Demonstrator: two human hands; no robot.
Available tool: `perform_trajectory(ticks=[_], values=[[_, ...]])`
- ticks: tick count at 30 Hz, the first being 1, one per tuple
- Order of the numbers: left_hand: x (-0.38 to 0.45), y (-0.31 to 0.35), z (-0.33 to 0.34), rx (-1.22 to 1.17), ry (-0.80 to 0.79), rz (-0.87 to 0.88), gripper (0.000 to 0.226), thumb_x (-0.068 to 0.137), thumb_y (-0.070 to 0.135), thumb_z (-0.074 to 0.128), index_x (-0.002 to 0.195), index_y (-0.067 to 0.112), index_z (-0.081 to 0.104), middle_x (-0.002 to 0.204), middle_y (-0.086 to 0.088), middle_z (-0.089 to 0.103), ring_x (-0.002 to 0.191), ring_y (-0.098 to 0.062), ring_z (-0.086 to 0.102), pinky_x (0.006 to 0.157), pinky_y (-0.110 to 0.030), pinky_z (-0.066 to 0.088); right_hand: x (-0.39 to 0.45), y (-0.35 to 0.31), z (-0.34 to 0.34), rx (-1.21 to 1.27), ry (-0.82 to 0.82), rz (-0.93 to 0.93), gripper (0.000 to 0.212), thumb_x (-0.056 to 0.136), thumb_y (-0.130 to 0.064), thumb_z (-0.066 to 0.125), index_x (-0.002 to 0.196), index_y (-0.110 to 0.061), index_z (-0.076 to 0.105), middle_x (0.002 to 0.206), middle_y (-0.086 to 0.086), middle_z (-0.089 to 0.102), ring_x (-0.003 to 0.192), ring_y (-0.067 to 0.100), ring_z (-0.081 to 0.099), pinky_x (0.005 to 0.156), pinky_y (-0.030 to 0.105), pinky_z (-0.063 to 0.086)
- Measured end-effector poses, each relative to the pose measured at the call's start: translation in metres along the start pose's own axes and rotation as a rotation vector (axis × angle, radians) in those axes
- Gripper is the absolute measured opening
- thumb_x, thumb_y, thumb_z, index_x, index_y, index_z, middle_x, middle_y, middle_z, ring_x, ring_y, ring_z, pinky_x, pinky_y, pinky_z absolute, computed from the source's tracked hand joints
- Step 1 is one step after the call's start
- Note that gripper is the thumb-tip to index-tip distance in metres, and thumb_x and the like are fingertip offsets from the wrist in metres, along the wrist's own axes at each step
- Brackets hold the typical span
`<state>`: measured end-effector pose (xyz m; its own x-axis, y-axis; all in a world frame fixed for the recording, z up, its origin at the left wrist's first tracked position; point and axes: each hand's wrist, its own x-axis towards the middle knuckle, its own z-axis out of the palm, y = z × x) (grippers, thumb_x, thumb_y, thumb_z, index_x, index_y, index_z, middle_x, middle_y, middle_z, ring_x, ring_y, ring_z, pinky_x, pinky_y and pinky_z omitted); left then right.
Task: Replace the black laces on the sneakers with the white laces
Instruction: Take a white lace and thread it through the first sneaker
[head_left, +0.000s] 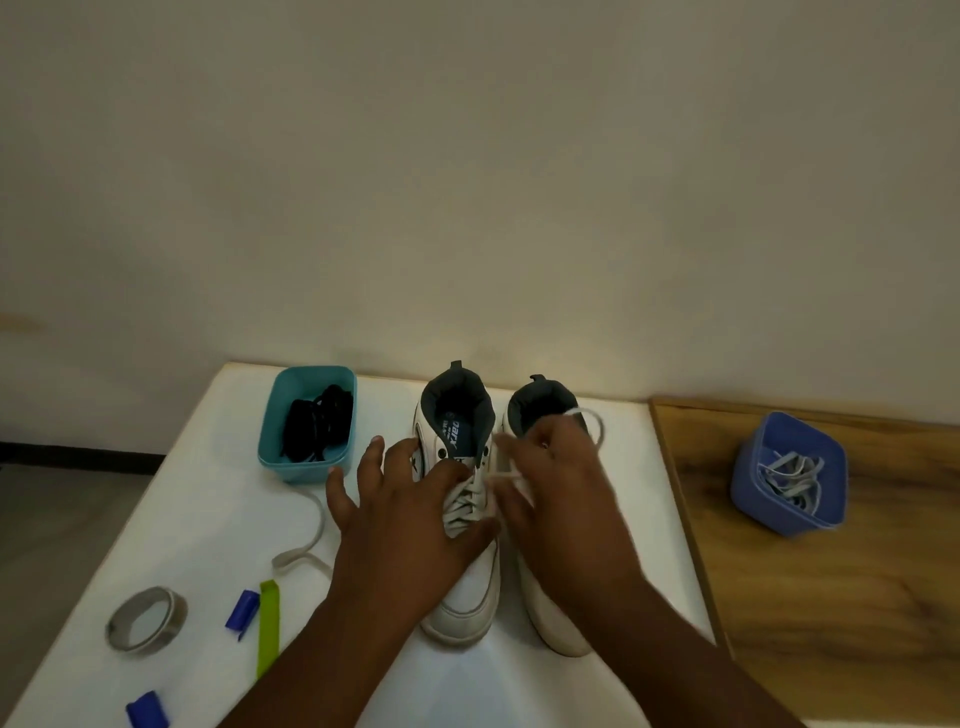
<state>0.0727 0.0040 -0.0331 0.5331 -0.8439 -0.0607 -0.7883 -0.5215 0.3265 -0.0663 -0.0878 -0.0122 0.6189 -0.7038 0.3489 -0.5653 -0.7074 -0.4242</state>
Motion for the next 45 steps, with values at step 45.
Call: perform_trajectory(ticks=[45], values=[[-0.006,-0.007,-0.017,-0.257,-0.021,-0.055,0.081,0.089,0.057,0.064,0.151,0.039,0.015,0.138,0.007,0.049,0.119,-0.015,0.058,0.095,-0.033,0.047,0.014,0.033,-0.036,-0.17,-0.035,0.289,0.028,0.099,-0.05,0.053,0.106,-0.03,0.07,0.093,-0.006,0.069,0.078,0.009,0.063,0.067,0.028,0.052]])
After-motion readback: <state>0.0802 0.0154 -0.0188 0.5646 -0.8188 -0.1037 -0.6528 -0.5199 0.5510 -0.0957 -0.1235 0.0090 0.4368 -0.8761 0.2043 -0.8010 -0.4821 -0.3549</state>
